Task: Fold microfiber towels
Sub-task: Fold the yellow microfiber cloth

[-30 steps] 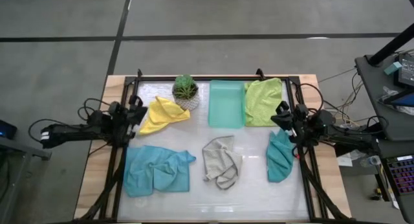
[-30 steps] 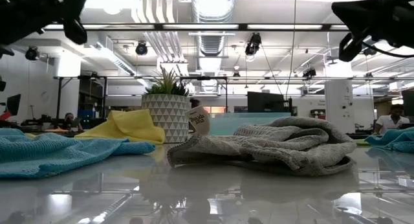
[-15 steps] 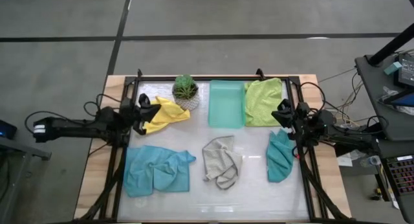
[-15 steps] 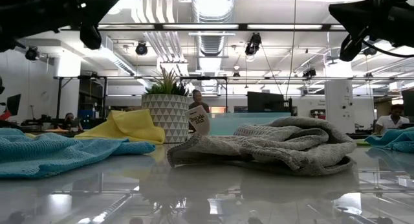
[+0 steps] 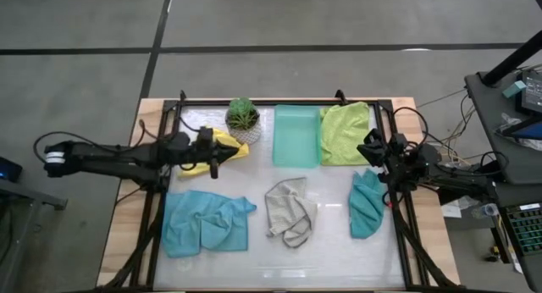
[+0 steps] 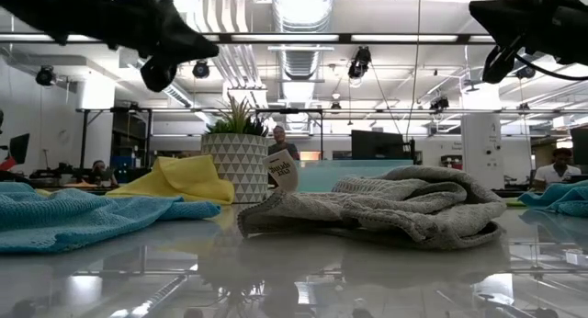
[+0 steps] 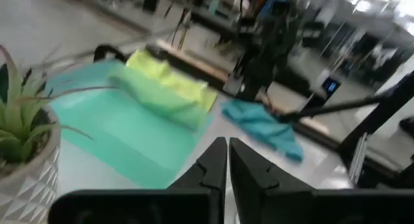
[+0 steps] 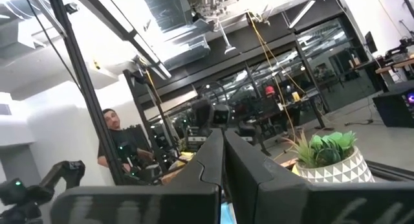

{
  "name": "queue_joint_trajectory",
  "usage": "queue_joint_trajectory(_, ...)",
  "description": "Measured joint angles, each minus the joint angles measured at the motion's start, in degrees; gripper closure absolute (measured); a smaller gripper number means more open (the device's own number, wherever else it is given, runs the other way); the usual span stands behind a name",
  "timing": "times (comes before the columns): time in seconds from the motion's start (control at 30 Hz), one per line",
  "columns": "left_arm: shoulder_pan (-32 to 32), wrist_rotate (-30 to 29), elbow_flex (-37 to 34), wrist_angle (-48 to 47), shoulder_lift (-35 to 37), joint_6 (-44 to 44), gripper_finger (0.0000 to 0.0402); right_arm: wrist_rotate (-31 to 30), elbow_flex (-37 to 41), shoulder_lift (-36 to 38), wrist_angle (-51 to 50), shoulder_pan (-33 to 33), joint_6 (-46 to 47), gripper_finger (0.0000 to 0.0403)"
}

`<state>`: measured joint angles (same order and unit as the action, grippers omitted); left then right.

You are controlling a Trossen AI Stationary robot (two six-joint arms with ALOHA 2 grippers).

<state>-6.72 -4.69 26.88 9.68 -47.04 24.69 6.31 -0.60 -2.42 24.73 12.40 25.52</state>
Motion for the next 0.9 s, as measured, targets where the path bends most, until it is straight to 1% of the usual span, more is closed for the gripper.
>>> queue_joint_trajectory(0.13, 0.0, 0.1, 3.8, -6.3, -3.6, -2.6, 0.0398, 0.0, 0.0, 0.0, -0.2, 0.0, 0.0, 0.0394)
queue_joint_trajectory(0.23, 0.0, 1.1, 5.1, -6.0, -5.4, -4.4, 0.0398, -0.1, 0.0, 0.0, 0.0, 0.0, -0.8, 0.0394)
queue_joint_trajectory(0.33, 0.0, 2.3, 5.8, -6.3, -7.2, -4.5, 0.0398, -1.9, -0.3, -0.2, 0.6, 0.0, -5.1, 0.0394)
queue_joint_trajectory(0.43, 0.0, 3.8, 6.8, -8.6, -8.2, -4.6, 0.0398, -4.1, -2.7, -2.7, 0.8, 0.0, -7.0, 0.0394)
queue_joint_trajectory(0.57, 0.0, 4.1, 9.0, -16.4, -10.0, -7.8, 0.0398, -6.4, -8.0, -9.1, 1.0, 0.0, -12.7, 0.0394)
queue_joint_trajectory(0.77, 0.0, 4.1, 14.6, -28.6, -14.1, -14.8, 0.0398, -6.3, -16.3, -19.8, 0.8, 0.0, -23.1, 0.0394)
queue_joint_trajectory(0.9, 0.0, 2.8, 18.5, -35.7, -18.4, -20.1, 0.0386, -6.3, -19.2, -25.1, 0.7, 0.0, -27.5, 0.0394)
